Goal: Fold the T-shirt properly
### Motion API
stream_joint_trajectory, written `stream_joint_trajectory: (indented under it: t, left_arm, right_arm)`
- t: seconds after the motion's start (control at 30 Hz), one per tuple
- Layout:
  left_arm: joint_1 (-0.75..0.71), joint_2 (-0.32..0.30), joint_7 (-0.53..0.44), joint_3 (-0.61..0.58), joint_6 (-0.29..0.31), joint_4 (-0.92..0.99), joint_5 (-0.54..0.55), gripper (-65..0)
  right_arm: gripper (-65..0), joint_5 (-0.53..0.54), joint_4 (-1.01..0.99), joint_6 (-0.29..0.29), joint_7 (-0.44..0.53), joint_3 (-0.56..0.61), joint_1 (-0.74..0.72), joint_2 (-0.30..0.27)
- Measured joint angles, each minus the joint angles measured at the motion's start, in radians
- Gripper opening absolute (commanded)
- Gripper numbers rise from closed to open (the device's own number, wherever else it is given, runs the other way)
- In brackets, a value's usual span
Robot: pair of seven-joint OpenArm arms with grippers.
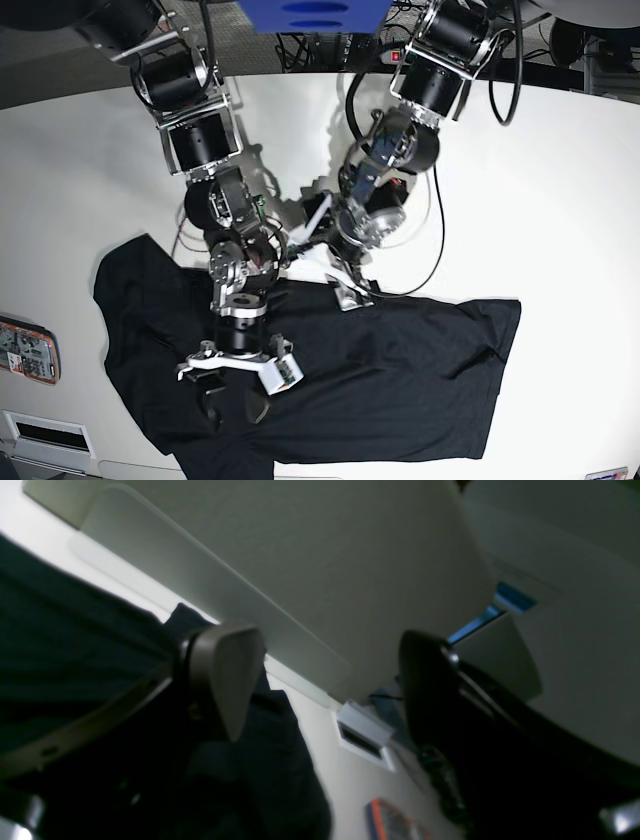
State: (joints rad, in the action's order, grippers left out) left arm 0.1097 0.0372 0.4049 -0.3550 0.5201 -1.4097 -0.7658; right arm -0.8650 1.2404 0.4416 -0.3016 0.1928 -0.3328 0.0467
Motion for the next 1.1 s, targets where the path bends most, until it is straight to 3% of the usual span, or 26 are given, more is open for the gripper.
stream_joint_trajectory:
  t: [0.17,0.47,0.77,1.1]
  left_arm:
    - [0.000,0.019,0.008,-0.006,0.007,-0.001,-0.001,0.0]
    - [-0.002,0.024,0.008,-0.005,0.007,-0.001,0.000,0.0]
    - [-0.002,0.023,0.023,-0.008,0.008,0.000,0.105,0.0]
    - [-0.022,0.015,0.008,-0.009,0.019,-0.055,0.105,0.0]
  right_arm:
    - [-20.6,-0.003,-0.046,0.010,0.002,0.005,0.000,0.045]
    - [-20.6,-0.004,-0.078,0.008,0.002,0.003,-0.002,0.040]
    - [-20.6,0.002,-0.119,0.003,0.007,-0.002,-0.009,0.043]
    - [-20.6,0.000,-0.164,0.004,-0.001,-0.005,-0.066,0.039]
